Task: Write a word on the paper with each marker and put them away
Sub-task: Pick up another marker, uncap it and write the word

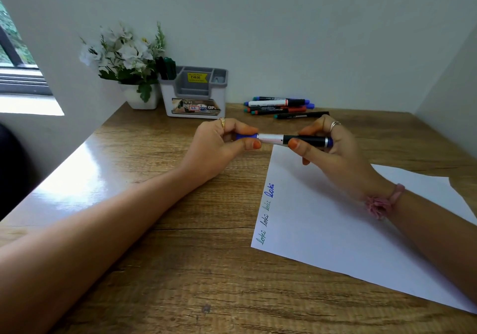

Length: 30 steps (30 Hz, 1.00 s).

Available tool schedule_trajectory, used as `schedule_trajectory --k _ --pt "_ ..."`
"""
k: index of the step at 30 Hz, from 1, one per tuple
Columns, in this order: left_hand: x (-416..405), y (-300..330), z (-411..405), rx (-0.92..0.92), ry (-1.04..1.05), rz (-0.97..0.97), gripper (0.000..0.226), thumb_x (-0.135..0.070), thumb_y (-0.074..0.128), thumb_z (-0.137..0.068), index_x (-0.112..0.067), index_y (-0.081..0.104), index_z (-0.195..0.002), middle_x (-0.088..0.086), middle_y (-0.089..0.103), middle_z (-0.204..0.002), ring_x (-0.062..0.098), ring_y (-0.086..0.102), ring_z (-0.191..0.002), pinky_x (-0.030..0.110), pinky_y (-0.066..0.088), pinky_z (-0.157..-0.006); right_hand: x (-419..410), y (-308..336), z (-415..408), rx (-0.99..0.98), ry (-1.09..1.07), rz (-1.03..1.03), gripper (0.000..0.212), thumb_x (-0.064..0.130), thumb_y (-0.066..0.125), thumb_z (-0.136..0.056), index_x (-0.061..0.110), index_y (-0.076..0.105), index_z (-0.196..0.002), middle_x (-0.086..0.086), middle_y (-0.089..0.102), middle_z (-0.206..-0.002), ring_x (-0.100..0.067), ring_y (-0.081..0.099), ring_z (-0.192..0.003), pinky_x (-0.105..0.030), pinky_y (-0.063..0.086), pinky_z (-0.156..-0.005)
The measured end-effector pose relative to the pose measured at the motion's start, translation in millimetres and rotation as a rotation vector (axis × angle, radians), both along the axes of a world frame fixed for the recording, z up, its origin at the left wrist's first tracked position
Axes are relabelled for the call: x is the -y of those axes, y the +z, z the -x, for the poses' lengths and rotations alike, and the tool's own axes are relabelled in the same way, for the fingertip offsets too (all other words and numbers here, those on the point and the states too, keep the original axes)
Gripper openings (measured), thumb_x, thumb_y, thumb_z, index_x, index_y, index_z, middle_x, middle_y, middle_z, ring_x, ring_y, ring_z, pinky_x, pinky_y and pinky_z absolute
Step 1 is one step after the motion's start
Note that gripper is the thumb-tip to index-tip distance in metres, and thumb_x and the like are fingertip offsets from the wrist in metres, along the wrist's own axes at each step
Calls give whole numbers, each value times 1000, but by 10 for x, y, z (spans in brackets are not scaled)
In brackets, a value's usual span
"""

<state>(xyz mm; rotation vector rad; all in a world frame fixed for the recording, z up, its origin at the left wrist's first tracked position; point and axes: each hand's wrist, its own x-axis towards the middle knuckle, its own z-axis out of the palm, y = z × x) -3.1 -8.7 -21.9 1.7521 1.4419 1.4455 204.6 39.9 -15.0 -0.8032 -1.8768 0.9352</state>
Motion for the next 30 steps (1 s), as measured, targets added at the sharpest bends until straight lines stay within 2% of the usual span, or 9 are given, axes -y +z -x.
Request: schedule_trajectory --k 5,7,9,11,13,18,21,24,30 --pt "6 18 15 7 -24 30 23 -11 75 -71 -22 67 -89 2 71 -91 19 68 -86 24 56 -80 -7 -2 5 16 1 1 15 14 67 -81 20 54 -83 0 61 -85 -3 60 -58 -14 49 -60" --pt "16 49 -5 193 -86 91 27 -4 74 -70 -13 66 -94 4 71 -89 14 70 -81 19 56 -72 -34 25 -9 23 0 -25 15 22 69 -80 25 55 -85 2 61 -87 -4 59 -63 -19 51 -61" --pt "8 81 -25 493 -136 142 37 -2 74 -67 -10 61 -101 7 71 -87 14 70 -77 20 57 -69 -62 43 -32 63 -17 -73 17 31 71 -80 29 56 -90 7 61 -88 -3 57 -68 -22 49 -62" --pt "-9 97 -29 726 -140 170 45 -8 74 -62 -13 58 -105 8 71 -85 14 69 -74 24 57 -67 -69 8 -35 167 -13 -122 20 31 68 -84 26 57 -99 10 59 -87 4 52 -66 -11 40 -59" --pt "-18 110 -16 857 -135 194 47 -12 72 -62 -13 57 -106 6 70 -87 13 69 -76 28 58 -71 -67 -59 -25 276 18 -177 26 31 64 -86 19 55 -107 9 57 -88 6 51 -70 -7 37 -62" --pt "-62 136 110 1044 -84 150 41 -7 66 -75 -11 51 -113 13 70 -101 24 70 -91 41 58 -79 -169 -171 -102 569 20 -277 33 50 56 -85 28 52 -109 17 55 -97 3 51 -91 -11 37 -74" --pt "-110 150 199 1059 0 82 41 -4 64 -81 -13 47 -116 16 67 -105 28 67 -99 43 57 -82 -206 -230 -118 679 38 -401 41 60 44 -85 32 58 -112 18 48 -103 4 41 -97 -23 33 -86" --pt "-121 188 246 993 63 -14 35 -3 64 -83 -16 49 -111 14 66 -102 28 66 -100 41 57 -83 -207 -239 -99 685 41 -409 45 62 36 -82 34 59 -110 19 46 -102 3 40 -98 -25 31 -86" --pt "-150 619 512 628 195 -364 25 -2 64 -85 -17 54 -102 14 65 -99 24 68 -93 35 58 -77 -207 -238 -87 674 40 -403 47 62 35 -81 33 59 -109 24 42 -100 0 42 -100 -31 37 -91"
